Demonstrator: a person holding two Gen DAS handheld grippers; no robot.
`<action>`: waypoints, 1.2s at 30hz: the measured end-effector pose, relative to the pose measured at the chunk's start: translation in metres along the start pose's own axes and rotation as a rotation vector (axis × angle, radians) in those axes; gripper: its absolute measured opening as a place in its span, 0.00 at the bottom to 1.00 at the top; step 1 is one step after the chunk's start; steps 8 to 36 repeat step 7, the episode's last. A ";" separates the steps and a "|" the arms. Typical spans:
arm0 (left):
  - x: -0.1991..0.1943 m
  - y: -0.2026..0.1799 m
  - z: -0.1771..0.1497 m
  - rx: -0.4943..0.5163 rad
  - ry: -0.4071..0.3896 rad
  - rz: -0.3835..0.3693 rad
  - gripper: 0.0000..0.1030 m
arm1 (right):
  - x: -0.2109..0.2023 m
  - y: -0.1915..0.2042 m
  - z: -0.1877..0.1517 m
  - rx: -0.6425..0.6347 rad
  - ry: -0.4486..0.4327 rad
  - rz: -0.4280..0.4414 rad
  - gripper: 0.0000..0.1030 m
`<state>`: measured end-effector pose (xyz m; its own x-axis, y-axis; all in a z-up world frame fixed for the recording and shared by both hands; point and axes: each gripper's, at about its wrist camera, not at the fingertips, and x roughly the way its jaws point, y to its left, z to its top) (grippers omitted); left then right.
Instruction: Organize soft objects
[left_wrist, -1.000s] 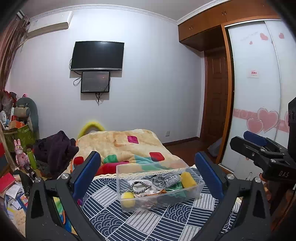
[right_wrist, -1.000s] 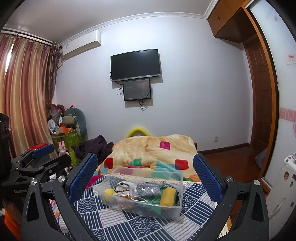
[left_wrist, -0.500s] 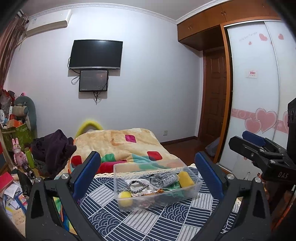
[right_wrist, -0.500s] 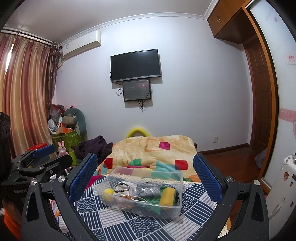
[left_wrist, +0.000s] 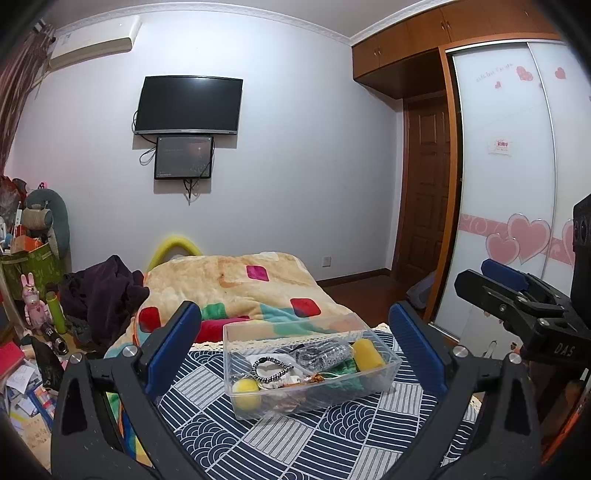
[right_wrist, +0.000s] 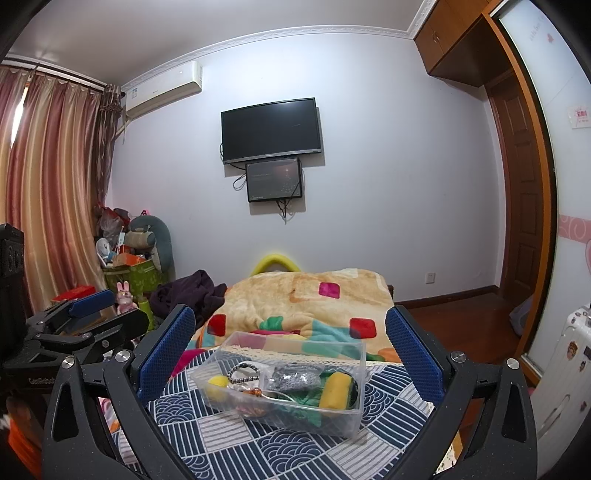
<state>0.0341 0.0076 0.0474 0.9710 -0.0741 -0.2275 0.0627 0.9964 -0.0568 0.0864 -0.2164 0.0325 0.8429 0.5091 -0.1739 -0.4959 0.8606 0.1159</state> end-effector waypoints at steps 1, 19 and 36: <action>0.000 0.000 0.000 0.001 0.000 0.000 1.00 | 0.000 0.000 0.000 0.001 0.001 0.001 1.00; -0.001 -0.001 -0.001 0.002 0.005 -0.006 1.00 | -0.001 -0.001 0.000 -0.001 0.005 0.002 1.00; -0.001 -0.001 -0.001 0.002 0.005 -0.006 1.00 | -0.001 -0.001 0.000 -0.001 0.005 0.002 1.00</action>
